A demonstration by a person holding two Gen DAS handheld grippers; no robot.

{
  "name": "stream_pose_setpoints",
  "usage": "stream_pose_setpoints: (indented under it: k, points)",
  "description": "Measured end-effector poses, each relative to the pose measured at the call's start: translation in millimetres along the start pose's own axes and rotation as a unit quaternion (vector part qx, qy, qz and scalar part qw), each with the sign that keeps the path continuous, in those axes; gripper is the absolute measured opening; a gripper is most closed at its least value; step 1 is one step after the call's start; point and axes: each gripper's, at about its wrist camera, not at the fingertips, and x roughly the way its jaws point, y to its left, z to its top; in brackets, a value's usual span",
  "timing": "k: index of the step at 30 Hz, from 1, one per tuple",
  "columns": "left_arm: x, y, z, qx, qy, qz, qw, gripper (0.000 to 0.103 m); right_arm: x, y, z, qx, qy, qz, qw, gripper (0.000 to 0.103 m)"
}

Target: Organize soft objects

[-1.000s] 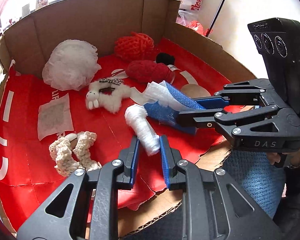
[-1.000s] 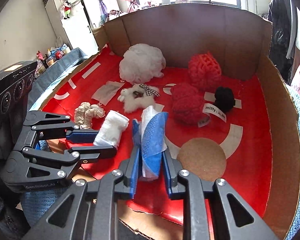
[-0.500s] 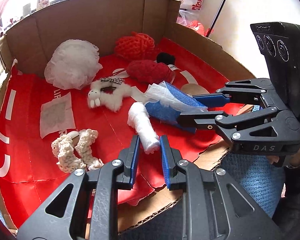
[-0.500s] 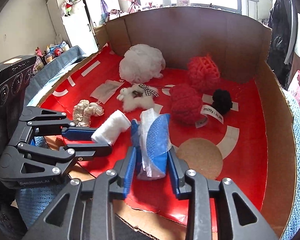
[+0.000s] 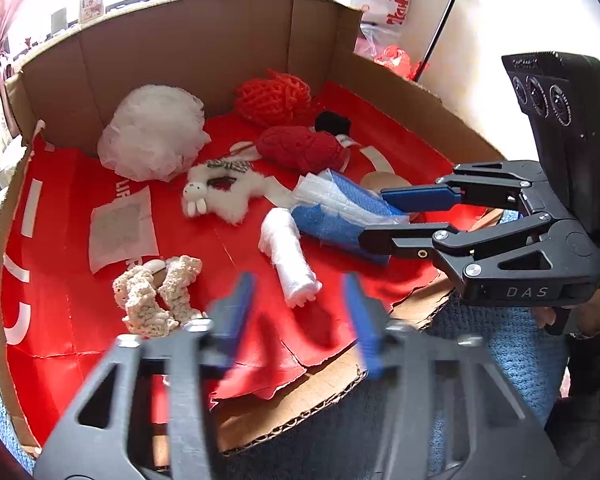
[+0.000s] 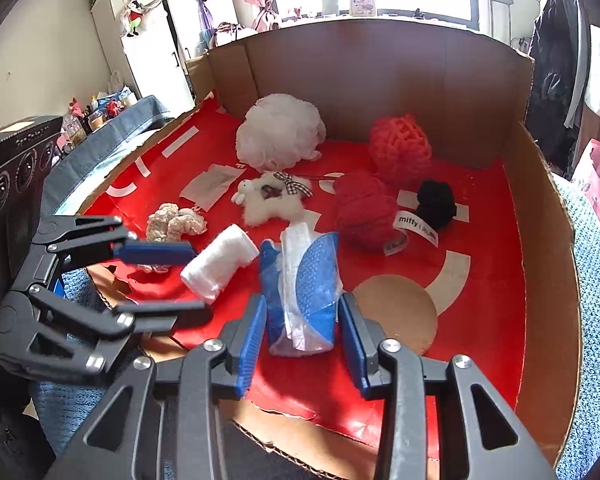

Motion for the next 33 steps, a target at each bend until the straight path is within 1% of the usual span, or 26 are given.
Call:
stream_pose_setpoints:
  k: [2, 3, 4, 6, 9, 11, 12, 17, 18, 21, 23, 24, 26, 27, 28, 30, 33]
  points:
    - [-3, -2, -1, 0.002, -0.01, 0.001, 1.0, 0.055, -2, 0, 0, 0.002, -0.002, -0.001, 1.0, 0.041]
    - [-5, -2, -1, 0.004, -0.011, 0.0, 0.9999, 0.055, -3, 0, 0, 0.002, -0.003, -0.001, 1.0, 0.044]
    - [-7, -3, -1, 0.004, -0.013, 0.0, 0.9999, 0.055, -4, 0, 1, 0.004, -0.004, -0.001, 1.0, 0.048]
    - [-10, -5, 0, 0.005, -0.016, 0.0, 0.9999, 0.055, -6, 0, 1, 0.004, -0.006, -0.002, 1.0, 0.053]
    - [-17, -7, -1, 0.007, -0.023, 0.002, 0.9997, 0.055, -9, 2, 1, 0.003, -0.008, -0.004, 1.0, 0.054]
    - [-21, -9, -2, 0.007, -0.027, 0.004, 0.9996, 0.059, -12, 2, 0, 0.006, -0.011, -0.005, 1.0, 0.056]
    - [-23, -9, -2, 0.006, -0.03, 0.004, 0.9995, 0.062, -13, 3, -1, 0.008, -0.013, -0.004, 1.0, 0.059]
    - [-36, -12, -5, 0.001, -0.045, 0.009, 0.9989, 0.064, -29, 5, -3, 0.017, -0.032, -0.009, 0.999, 0.068]
    - [-38, -12, -6, -0.001, -0.049, 0.012, 0.9987, 0.067, -32, 6, -3, 0.019, -0.036, -0.012, 0.999, 0.071]
    - [-45, -11, -8, -0.01, -0.062, 0.019, 0.9979, 0.068, -42, 10, -3, 0.019, -0.05, -0.028, 0.998, 0.079]
    - [-51, -10, -10, -0.019, -0.073, 0.023, 0.9969, 0.073, -48, 12, -3, 0.022, -0.058, -0.035, 0.997, 0.083]
    - [-53, -9, -11, -0.023, -0.077, 0.026, 0.9964, 0.075, -51, 12, -4, 0.025, -0.062, -0.038, 0.997, 0.085]
    - [-59, -8, -12, -0.031, -0.092, 0.042, 0.9944, 0.076, -57, 14, -3, 0.029, -0.071, -0.054, 0.996, 0.093]
    - [-61, -8, -12, -0.035, -0.098, 0.05, 0.9933, 0.078, -60, 15, -3, 0.03, -0.078, -0.065, 0.994, 0.098]
    - [-62, -7, -12, -0.039, -0.103, 0.058, 0.9922, 0.083, -62, 15, -3, 0.032, -0.084, -0.072, 0.993, 0.101]
    - [-65, -5, -11, -0.052, -0.116, 0.075, 0.9891, 0.09, -67, 15, -3, 0.045, -0.097, -0.083, 0.991, 0.103]
    - [-68, -1, -10, -0.069, -0.135, 0.104, 0.983, 0.091, -69, 15, -2, 0.054, -0.109, -0.11, 0.986, 0.103]
